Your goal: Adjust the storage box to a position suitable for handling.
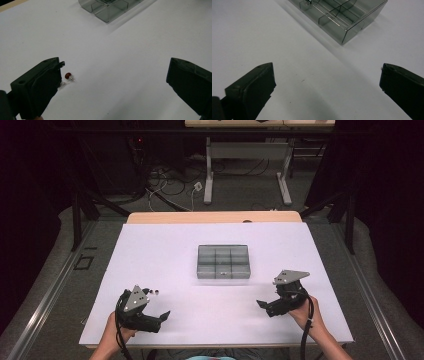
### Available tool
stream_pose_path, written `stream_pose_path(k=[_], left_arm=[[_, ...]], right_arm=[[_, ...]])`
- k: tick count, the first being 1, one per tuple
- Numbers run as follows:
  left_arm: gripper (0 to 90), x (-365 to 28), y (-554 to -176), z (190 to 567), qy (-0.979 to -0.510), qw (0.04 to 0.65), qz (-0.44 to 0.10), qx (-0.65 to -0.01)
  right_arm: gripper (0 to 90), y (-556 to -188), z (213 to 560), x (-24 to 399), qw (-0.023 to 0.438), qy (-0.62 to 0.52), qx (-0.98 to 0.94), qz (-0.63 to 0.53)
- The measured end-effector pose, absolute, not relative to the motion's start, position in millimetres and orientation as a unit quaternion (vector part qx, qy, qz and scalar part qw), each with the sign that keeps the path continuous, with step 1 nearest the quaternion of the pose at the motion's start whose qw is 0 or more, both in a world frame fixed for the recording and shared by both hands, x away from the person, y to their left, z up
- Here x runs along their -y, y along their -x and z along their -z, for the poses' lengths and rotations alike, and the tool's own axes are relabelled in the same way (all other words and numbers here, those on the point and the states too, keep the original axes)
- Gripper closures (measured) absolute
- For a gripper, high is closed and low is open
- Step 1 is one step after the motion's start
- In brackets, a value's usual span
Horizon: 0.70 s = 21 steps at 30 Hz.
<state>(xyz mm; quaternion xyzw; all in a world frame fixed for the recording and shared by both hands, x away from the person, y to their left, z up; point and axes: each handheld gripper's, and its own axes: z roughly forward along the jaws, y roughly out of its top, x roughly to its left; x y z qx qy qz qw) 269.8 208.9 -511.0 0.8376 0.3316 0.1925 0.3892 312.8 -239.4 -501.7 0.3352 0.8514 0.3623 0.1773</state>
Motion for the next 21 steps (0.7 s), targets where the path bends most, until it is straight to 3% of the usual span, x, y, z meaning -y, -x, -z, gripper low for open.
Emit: stream_pose_path(k=[21], left_arm=[[0.0,-209,-270,511,-0.838,0.392,-0.19,-0.328]], right_arm=[[0.0,-352,501,229,0.175,-0.343,-0.852,-0.356]])
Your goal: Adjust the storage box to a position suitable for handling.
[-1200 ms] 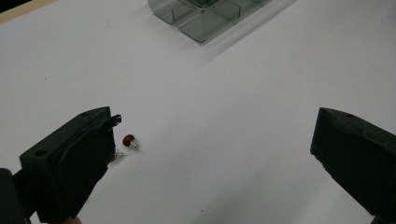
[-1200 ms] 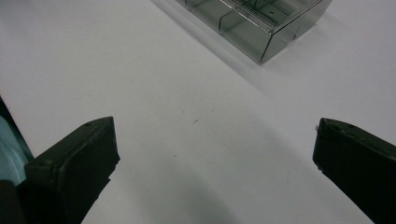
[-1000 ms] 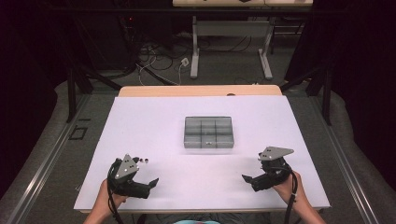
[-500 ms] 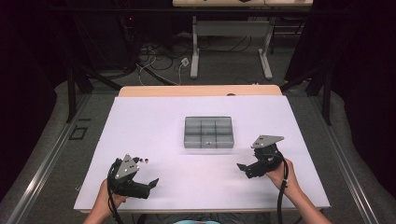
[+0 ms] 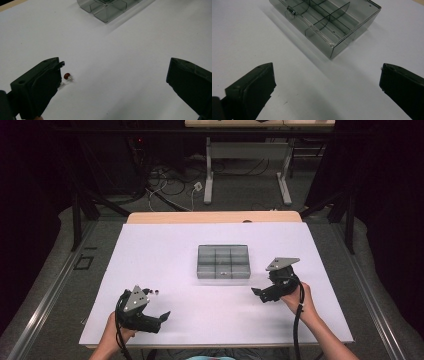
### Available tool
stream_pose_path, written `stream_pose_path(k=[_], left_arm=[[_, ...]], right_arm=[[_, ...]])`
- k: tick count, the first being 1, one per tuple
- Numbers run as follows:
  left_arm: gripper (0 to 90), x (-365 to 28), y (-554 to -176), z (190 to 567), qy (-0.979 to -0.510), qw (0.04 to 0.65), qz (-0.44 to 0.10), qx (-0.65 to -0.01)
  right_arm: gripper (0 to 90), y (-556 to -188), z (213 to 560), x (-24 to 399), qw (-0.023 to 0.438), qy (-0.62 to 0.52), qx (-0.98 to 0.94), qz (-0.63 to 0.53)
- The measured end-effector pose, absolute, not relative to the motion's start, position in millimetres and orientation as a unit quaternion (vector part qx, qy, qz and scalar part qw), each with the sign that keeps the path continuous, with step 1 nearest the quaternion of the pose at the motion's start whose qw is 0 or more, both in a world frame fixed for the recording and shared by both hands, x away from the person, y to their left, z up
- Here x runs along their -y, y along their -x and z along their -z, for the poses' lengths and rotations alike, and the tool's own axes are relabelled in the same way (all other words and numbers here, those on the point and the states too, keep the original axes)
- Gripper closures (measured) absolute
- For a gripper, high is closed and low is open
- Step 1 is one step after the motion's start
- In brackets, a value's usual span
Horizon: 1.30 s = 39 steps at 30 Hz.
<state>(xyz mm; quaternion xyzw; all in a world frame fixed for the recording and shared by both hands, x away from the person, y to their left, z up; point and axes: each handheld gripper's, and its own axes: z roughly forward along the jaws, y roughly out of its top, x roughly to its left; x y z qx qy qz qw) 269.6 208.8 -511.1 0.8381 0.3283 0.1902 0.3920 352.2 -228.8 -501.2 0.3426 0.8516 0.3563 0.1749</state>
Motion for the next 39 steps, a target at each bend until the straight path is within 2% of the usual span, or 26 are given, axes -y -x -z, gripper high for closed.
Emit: stream_pose_path(k=[6,7,8,9,12,13,14,15,16,21,22,23,24,27,31,39], left_arm=[[0.0,-209,-269,511,-0.839,0.392,-0.19,-0.327],[0.0,-208,-269,511,-0.838,0.392,-0.191,-0.328],[0.0,-208,-269,511,-0.838,0.392,-0.191,-0.328],[0.0,-208,-269,511,-0.839,0.392,-0.19,-0.327],[0.0,-208,-270,511,-0.839,0.391,-0.19,-0.327],[0.0,-208,-270,511,-0.839,0.391,-0.189,-0.328],[0.0,-208,-270,511,-0.841,0.389,-0.187,-0.327],[0.0,-208,-270,511,-0.842,0.387,-0.188,-0.326],[0.0,-208,-270,511,-0.842,0.387,-0.188,-0.326],[0.0,-208,-270,511,-0.841,0.388,-0.188,-0.328],[0.0,-208,-270,511,-0.839,0.39,-0.192,-0.328],[0.0,-208,-270,512,-0.838,0.391,-0.191,-0.329],[0.0,-208,-270,512,-0.839,0.39,-0.191,-0.328],[0.0,-208,-270,511,-0.84,0.389,-0.188,-0.328],[0.0,-209,-270,511,-0.841,0.387,-0.189,-0.328],[0.0,-209,-270,511,-0.841,0.385,-0.19,-0.33]], right_arm=[[1.1,-357,497,232,0.173,-0.34,-0.851,-0.36],[4.8,-359,496,232,0.178,-0.342,-0.848,-0.363],[4.8,-359,496,232,0.178,-0.342,-0.848,-0.363],[15.8,-363,495,233,0.183,-0.352,-0.842,-0.367],[21.2,-367,495,233,0.188,-0.359,-0.838,-0.365],[26.8,-372,495,234,0.198,-0.367,-0.833,-0.363],[26.8,-372,495,234,0.198,-0.367,-0.833,-0.363],[32.4,-377,495,235,0.197,-0.372,-0.831,-0.363],[32.4,-377,495,235,0.197,-0.372,-0.831,-0.363],[63.6,-390,495,234,0.21,-0.388,-0.82,-0.365],[63.6,-390,495,234,0.21,-0.388,-0.82,-0.365],[72.0,-395,496,233,0.212,-0.39,-0.819,-0.363],[72.0,-395,496,233,0.212,-0.39,-0.819,-0.363],[83.6,-404,500,229,0.209,-0.396,-0.818,-0.361],[90.0,-415,502,226,0.215,-0.405,-0.816,-0.352],[90.0,-434,516,219,0.2,-0.423,-0.82,-0.33]])
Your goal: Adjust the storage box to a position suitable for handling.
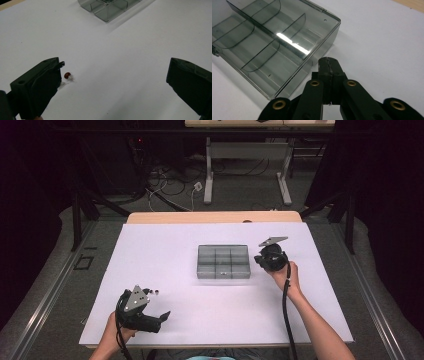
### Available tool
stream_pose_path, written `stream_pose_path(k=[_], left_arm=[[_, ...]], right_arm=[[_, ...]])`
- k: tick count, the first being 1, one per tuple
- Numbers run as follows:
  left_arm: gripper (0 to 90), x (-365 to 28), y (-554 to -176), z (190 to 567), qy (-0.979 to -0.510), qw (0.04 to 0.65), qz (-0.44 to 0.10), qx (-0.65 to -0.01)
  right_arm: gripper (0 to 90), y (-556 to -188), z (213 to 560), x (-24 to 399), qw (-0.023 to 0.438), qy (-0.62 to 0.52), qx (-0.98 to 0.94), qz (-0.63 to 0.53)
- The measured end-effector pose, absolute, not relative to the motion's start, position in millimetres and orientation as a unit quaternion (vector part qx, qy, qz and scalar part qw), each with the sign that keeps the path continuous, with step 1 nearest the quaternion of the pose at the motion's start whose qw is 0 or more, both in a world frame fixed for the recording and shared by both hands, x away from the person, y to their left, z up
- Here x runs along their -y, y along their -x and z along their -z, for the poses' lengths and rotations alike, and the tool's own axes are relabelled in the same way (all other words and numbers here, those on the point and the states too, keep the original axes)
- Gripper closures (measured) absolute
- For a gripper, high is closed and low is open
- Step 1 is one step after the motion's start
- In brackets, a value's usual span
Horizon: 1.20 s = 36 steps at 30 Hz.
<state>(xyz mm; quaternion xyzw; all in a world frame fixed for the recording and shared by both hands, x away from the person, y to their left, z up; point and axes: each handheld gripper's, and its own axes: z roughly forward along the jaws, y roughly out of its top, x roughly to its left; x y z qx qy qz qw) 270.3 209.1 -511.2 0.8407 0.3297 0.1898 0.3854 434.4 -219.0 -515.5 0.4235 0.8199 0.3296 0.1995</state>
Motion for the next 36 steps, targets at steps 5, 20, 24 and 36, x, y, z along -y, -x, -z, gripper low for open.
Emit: stream_pose_path(k=[5,20,24,36], left_arm=[[0.0,-209,-270,511,-0.841,0.386,-0.189,-0.33],[0.0,-208,-271,512,-0.839,0.388,-0.191,-0.329],[0.0,-208,-272,512,-0.839,0.389,-0.194,-0.328],[0.0,-208,-271,512,-0.839,0.388,-0.192,-0.33]], right_arm=[[90.0,-438,520,215,0.193,-0.422,-0.825,-0.323],[90.0,-438,530,205,0.174,-0.426,-0.834,-0.305],[90.0,-437,531,201,0.175,-0.427,-0.831,-0.311],[90.0,-439,532,183,0.188,-0.412,-0.834,-0.314]])
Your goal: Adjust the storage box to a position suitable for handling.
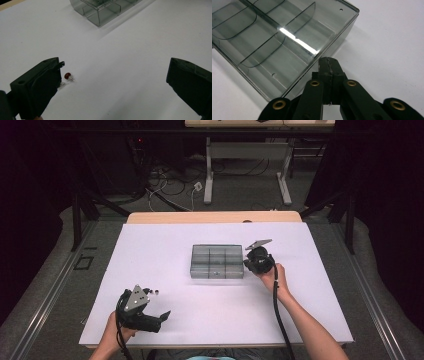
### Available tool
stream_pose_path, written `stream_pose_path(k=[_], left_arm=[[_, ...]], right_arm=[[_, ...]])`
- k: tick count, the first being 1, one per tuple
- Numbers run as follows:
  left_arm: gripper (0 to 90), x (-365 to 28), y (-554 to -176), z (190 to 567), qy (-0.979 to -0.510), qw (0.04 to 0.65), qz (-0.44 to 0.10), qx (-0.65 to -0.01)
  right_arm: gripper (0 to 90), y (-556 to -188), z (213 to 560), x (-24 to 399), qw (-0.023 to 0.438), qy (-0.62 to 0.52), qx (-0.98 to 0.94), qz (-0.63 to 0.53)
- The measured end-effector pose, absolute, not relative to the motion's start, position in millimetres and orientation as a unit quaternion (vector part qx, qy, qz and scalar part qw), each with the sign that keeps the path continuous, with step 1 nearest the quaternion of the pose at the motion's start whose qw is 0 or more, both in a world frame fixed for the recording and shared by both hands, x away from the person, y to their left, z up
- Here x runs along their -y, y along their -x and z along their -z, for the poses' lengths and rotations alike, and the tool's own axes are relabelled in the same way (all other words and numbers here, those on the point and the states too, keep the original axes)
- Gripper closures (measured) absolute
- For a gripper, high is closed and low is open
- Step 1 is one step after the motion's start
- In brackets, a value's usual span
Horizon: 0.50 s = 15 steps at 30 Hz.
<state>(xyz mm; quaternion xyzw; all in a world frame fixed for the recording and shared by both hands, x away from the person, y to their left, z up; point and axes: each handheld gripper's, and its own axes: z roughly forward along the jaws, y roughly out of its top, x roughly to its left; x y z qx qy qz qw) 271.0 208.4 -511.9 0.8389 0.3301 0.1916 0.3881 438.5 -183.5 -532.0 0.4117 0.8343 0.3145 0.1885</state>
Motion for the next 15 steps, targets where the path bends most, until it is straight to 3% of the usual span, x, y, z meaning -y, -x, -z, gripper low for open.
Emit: stream_pose_path(k=[15], left_arm=[[0.0,-209.7,-270.3,511.3,-0.837,0.39,-0.192,-0.332]], right_arm=[[90.0,-438.2,526.7,181.2,0.195,-0.413,-0.833,-0.312]])
